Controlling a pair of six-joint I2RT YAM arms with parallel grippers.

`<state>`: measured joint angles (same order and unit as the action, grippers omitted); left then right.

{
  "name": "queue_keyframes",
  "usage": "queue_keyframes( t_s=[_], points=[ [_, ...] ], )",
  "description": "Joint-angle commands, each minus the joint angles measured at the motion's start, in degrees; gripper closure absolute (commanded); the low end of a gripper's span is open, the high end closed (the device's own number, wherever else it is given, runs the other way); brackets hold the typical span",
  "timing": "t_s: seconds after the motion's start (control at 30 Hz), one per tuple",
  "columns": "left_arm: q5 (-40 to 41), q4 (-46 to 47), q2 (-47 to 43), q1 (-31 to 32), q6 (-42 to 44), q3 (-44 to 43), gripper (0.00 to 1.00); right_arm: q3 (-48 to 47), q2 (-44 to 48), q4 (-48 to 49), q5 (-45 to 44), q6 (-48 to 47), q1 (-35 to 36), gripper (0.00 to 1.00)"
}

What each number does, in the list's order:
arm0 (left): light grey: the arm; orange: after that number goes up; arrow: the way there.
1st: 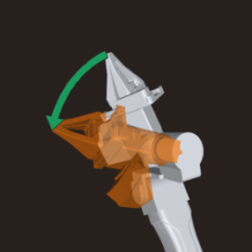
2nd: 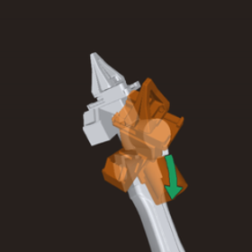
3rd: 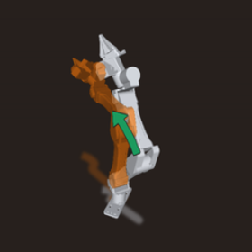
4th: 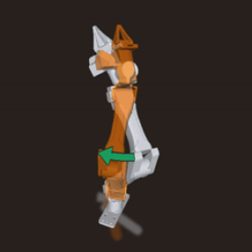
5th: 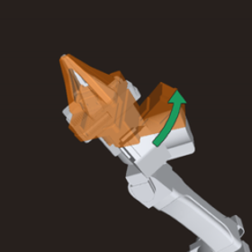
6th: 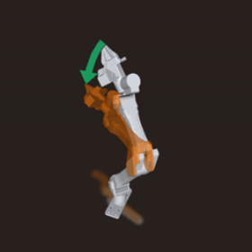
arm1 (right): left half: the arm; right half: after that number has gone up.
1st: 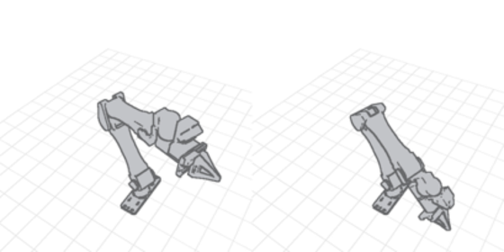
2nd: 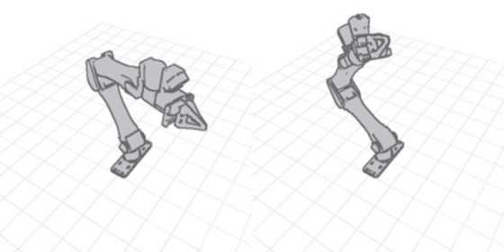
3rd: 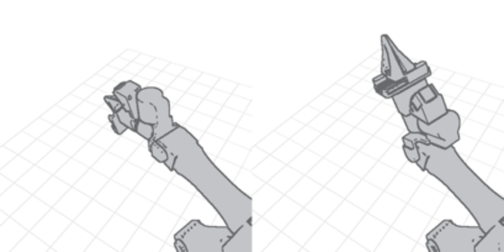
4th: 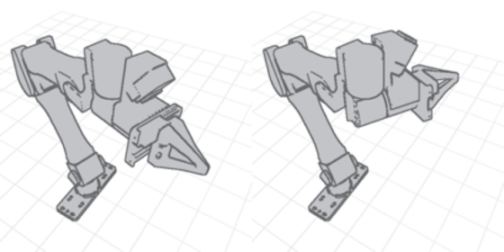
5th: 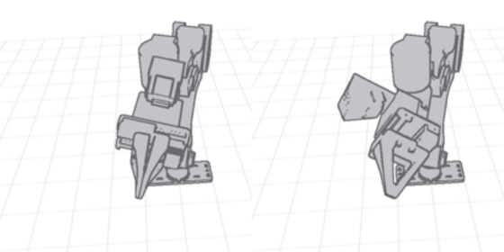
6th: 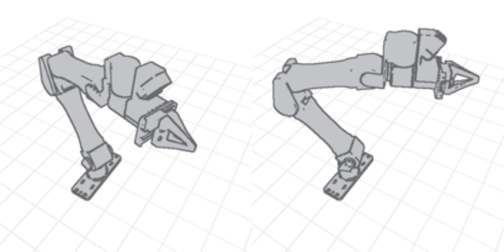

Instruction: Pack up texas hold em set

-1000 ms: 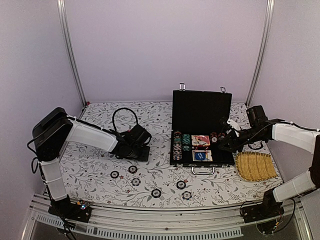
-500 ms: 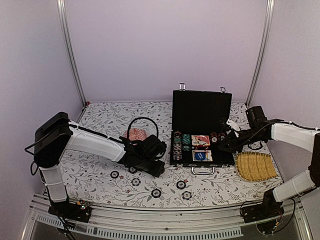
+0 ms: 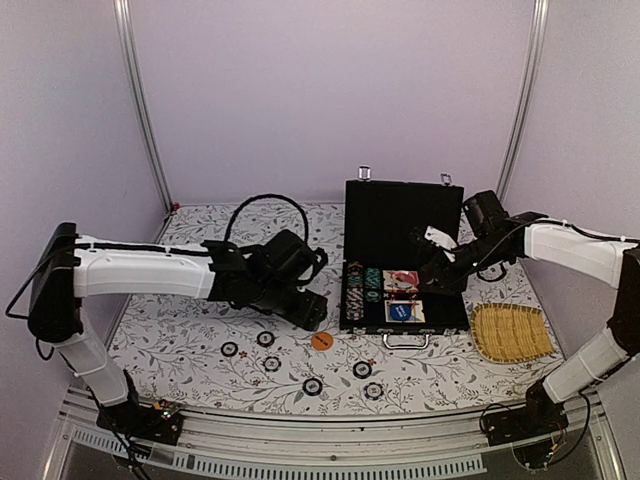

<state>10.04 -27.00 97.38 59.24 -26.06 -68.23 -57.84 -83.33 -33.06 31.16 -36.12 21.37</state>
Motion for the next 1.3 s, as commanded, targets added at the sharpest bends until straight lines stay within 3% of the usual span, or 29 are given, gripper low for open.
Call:
queue_keyframes(
  t_s=[0.0, 0.17, 0.4, 0.77, 1.27],
  points=[
    [1.4, 0.8, -7.5, -5.6, -0.5, 5.1, 0.27, -10.4, -6.2, -8.9, -6.4, -3.9, 8.2, 0.56],
    [1.0, 2.0, -16.4, -11.1, -2.6, 11.4, 0.24, -22.7, -16.6, -15.8, -11.4, -6.1, 17.4, 0.55],
    [-0.7, 2.7, -27.7, -18.0, -5.1, 18.0, 0.22, -36.3, -32.2, -21.6, -15.3, -10.5, 26.4, 0.41],
    [-2.0, 5.4, -35.4, -20.9, -6.8, 24.2, 0.21, -51.7, -48.0, -26.1, -15.5, -13.2, 32.4, 0.28],
    [-3.1, 7.7, -35.9, -20.9, -7.4, 26.9, 0.22, -55.1, -54.8, -29.3, -20.5, -13.9, 35.6, 0.29]
  ],
)
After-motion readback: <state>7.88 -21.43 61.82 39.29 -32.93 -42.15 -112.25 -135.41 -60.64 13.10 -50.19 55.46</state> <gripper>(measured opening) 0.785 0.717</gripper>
